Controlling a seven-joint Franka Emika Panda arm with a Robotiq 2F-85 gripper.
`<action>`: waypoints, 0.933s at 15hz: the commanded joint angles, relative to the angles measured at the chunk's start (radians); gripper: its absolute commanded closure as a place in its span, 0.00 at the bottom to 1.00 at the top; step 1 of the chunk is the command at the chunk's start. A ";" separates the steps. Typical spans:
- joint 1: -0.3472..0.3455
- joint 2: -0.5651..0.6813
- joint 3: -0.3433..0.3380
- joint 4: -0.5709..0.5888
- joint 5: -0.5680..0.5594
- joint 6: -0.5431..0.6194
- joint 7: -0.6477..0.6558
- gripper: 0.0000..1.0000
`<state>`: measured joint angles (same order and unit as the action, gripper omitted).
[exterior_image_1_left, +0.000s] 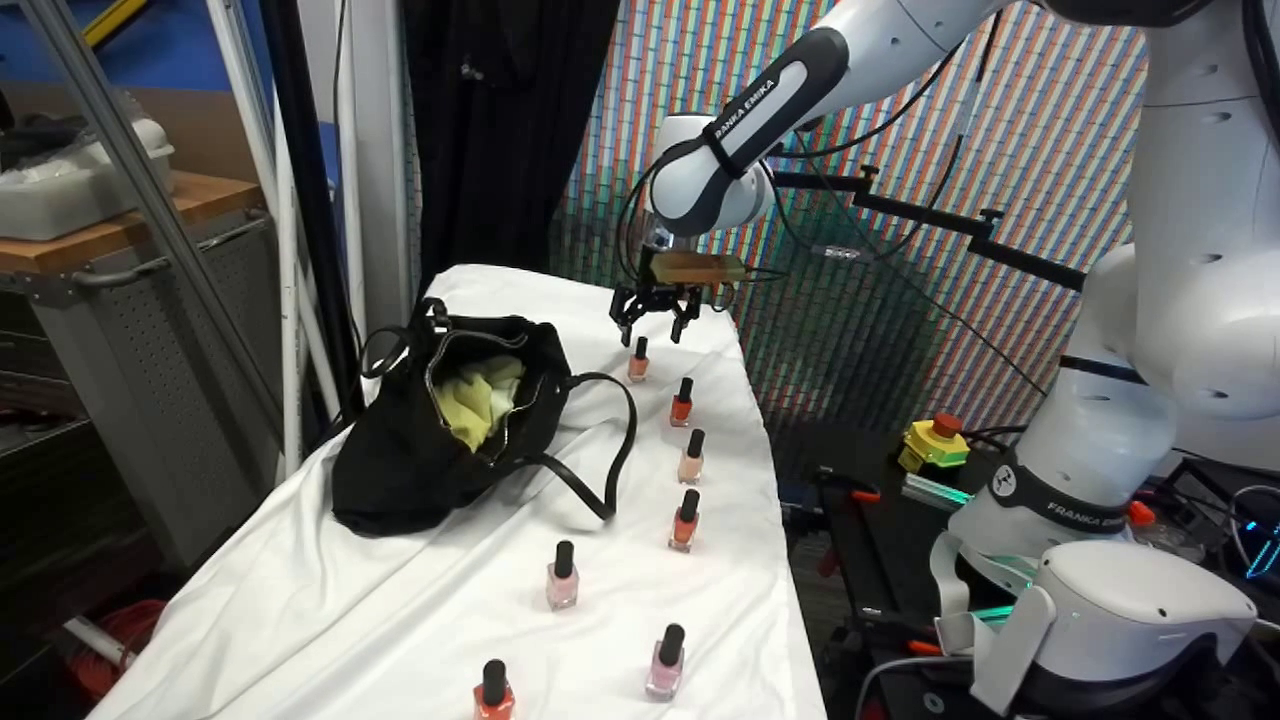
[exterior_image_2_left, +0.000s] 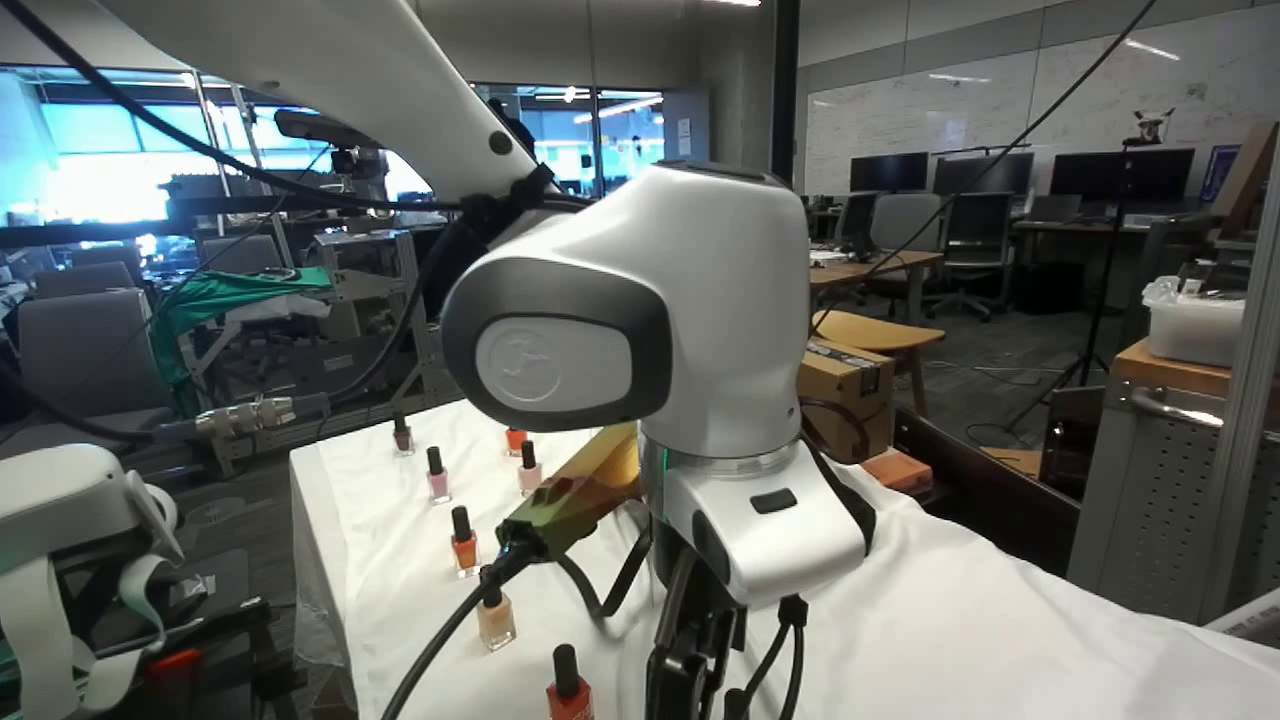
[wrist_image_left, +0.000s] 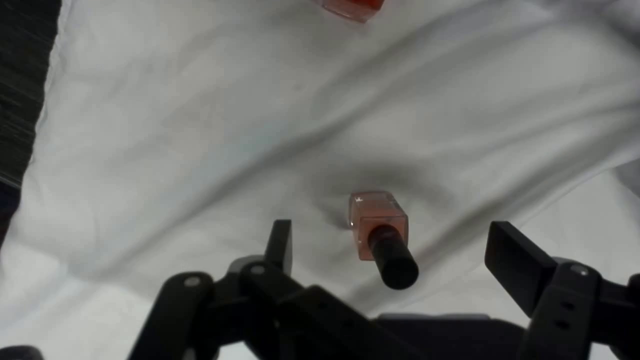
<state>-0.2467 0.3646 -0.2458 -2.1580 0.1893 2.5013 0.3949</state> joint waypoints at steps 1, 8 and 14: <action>0.004 0.054 -0.007 0.052 0.020 0.005 0.011 0.00; 0.004 0.092 -0.003 0.073 0.020 0.000 0.006 0.00; 0.000 0.110 0.003 0.075 0.025 -0.005 -0.004 0.00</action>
<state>-0.2465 0.4520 -0.2450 -2.1105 0.1894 2.5009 0.4015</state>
